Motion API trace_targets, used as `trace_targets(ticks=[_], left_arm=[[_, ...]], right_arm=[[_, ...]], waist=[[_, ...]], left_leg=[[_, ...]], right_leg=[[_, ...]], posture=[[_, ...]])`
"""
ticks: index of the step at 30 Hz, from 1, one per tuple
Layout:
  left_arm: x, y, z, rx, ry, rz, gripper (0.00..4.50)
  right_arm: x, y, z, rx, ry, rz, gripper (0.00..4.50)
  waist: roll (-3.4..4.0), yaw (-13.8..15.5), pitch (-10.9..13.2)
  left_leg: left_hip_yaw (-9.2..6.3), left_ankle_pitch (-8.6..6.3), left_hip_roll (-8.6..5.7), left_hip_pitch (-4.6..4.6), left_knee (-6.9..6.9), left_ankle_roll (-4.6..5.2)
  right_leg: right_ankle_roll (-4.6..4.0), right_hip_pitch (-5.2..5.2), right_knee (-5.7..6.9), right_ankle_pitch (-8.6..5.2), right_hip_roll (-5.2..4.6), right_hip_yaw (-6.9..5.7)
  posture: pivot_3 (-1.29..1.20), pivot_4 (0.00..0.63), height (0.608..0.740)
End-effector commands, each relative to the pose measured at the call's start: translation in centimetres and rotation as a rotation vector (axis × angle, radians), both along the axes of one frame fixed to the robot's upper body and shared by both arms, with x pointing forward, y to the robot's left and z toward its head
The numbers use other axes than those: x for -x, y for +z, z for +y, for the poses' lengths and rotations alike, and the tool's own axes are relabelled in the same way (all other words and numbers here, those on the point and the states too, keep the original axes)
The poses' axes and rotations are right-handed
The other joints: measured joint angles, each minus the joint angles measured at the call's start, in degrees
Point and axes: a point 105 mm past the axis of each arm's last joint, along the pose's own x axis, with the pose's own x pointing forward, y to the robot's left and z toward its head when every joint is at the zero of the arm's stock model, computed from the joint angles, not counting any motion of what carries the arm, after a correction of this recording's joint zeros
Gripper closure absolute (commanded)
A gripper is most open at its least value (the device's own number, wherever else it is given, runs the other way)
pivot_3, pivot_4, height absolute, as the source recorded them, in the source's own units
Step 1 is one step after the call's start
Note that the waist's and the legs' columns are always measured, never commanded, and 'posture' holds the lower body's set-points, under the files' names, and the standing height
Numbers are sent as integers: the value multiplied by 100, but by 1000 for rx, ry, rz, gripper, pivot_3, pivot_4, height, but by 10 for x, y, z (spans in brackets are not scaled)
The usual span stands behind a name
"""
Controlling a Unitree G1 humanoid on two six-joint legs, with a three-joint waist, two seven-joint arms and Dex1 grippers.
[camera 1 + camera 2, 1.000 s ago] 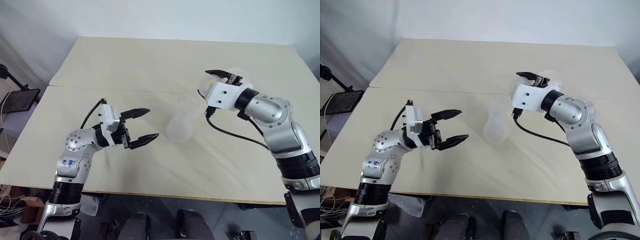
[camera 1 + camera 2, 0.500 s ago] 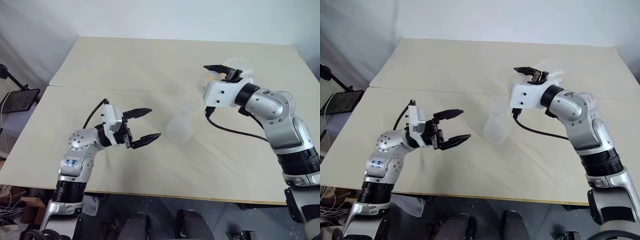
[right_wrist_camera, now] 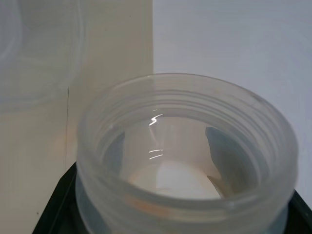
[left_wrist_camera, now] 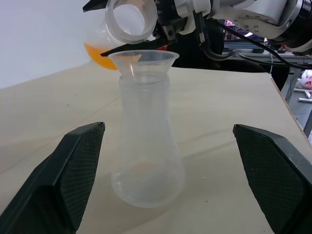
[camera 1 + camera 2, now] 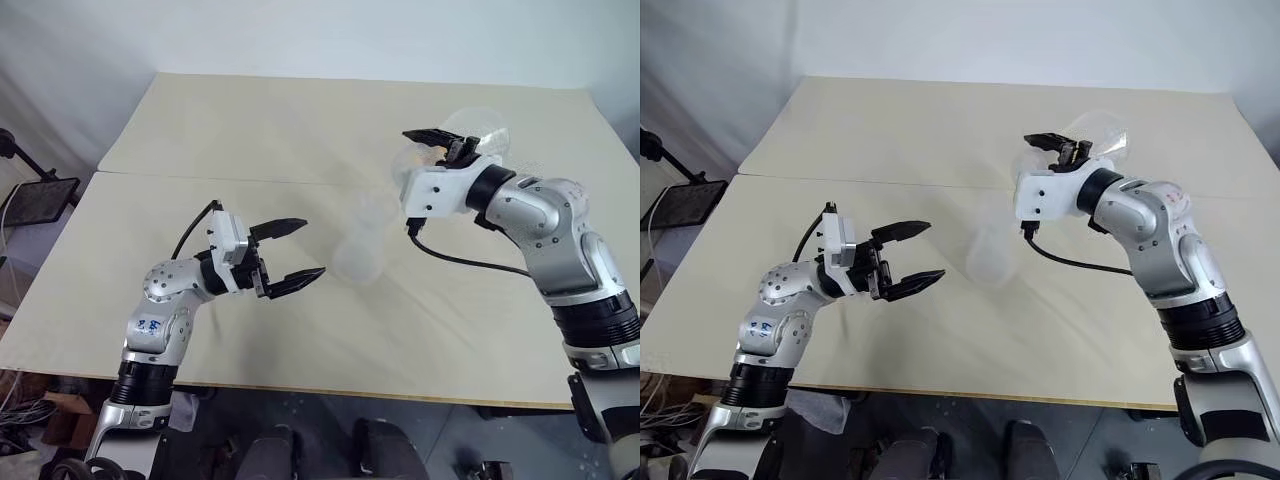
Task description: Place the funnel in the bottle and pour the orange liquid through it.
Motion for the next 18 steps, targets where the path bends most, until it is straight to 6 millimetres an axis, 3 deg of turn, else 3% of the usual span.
trace_targets(ticks=[1, 18], left_arm=[[1, 10, -3, 11, -8, -52, 0], [-1, 10, -5, 12, -15, -53, 0]], right_arm=[[6, 24, 4, 15, 11, -111, 1985], [7, 24, 11, 68, 4, -157, 1985]], waist=[[0, -1, 0], [0, -8, 0]], left_leg=[[0, 0, 0, 0, 0, 0], [2, 0, 0, 0, 3, 0]], right_leg=[[0, 0, 1, 0, 0, 0], [0, -3, 7, 0, 2, -1]], posture=[[0, 150, 740], [0, 150, 740]])
